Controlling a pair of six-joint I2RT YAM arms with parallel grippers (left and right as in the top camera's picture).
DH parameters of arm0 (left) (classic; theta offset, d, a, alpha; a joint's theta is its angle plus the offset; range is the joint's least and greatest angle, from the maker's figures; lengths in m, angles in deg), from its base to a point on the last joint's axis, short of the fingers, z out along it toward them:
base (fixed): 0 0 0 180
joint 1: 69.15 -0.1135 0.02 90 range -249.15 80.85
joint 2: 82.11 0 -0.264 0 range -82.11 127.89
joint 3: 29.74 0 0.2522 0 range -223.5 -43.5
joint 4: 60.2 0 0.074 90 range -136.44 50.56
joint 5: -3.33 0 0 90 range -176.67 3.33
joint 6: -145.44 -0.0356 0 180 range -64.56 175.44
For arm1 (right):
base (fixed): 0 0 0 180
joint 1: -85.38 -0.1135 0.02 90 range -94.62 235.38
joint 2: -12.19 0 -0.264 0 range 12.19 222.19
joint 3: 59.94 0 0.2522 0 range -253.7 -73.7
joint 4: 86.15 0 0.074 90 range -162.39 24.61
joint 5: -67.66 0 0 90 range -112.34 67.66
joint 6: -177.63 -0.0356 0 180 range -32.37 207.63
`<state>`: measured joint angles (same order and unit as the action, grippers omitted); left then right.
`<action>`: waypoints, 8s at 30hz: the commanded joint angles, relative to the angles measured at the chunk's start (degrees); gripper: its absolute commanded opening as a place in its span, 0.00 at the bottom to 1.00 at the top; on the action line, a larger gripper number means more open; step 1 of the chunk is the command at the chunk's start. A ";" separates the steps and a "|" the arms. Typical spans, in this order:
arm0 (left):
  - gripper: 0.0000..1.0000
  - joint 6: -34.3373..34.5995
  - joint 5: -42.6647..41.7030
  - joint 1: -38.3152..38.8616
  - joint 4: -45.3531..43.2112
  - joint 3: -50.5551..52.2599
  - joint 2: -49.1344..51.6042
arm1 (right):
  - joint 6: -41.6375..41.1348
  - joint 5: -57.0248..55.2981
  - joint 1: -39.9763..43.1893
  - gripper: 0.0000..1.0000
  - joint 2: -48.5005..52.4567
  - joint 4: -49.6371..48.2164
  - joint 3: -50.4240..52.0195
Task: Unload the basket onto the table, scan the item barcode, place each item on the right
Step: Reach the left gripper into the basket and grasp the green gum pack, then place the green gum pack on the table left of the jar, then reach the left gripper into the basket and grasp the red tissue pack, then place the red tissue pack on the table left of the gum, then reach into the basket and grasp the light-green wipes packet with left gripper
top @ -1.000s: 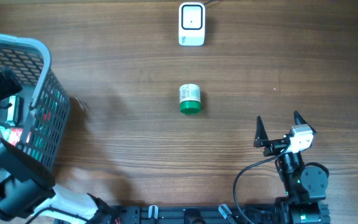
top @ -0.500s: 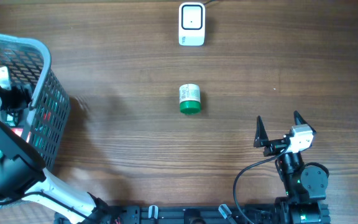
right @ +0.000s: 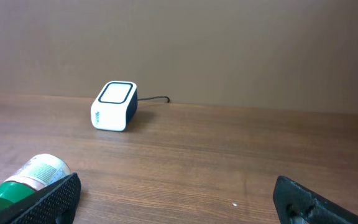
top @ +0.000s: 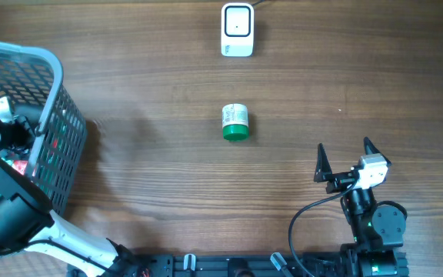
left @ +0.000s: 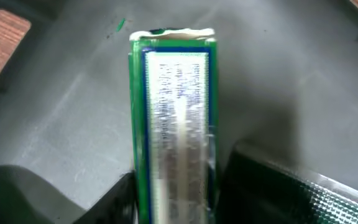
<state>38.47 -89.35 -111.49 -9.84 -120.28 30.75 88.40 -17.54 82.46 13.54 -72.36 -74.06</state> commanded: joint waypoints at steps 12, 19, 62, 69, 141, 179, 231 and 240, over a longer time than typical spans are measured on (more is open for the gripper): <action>0.18 9.11 1.53 -0.79 0.42 -0.42 -5.35 | 0.70 -0.57 -0.13 1.00 0.00 -0.15 0.04; 0.18 11.93 -9.20 0.11 2.27 -0.42 -19.74 | 0.70 -0.57 -0.13 1.00 0.00 -0.15 0.04; 0.26 20.31 -18.67 60.94 9.68 9.42 -7.19 | 0.70 -0.57 -0.13 1.00 0.00 -0.15 0.04; 1.00 20.26 -10.56 61.18 13.49 2.23 -10.71 | 0.70 -0.57 -0.13 1.00 0.00 -0.15 0.04; 0.04 59.21 -3.30 24.72 42.10 -27.17 -38.73 | 0.68 -0.55 -0.13 1.00 0.00 -0.15 0.04; 1.00 83.52 45.64 42.01 41.94 -23.63 -45.11 | 0.70 -0.57 -0.13 1.00 0.00 -0.15 0.04; 0.04 100.13 30.56 -7.98 14.58 -0.07 2.10 | 0.70 -0.57 -0.13 1.00 0.00 -0.15 0.04; 0.04 73.61 -7.06 -7.98 4.59 -0.15 -11.06 | 0.68 -0.55 -0.13 1.00 0.00 -0.15 0.04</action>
<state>126.09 -73.20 -119.56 -1.93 -120.47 26.70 88.42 -17.54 82.46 13.78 -72.36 -74.06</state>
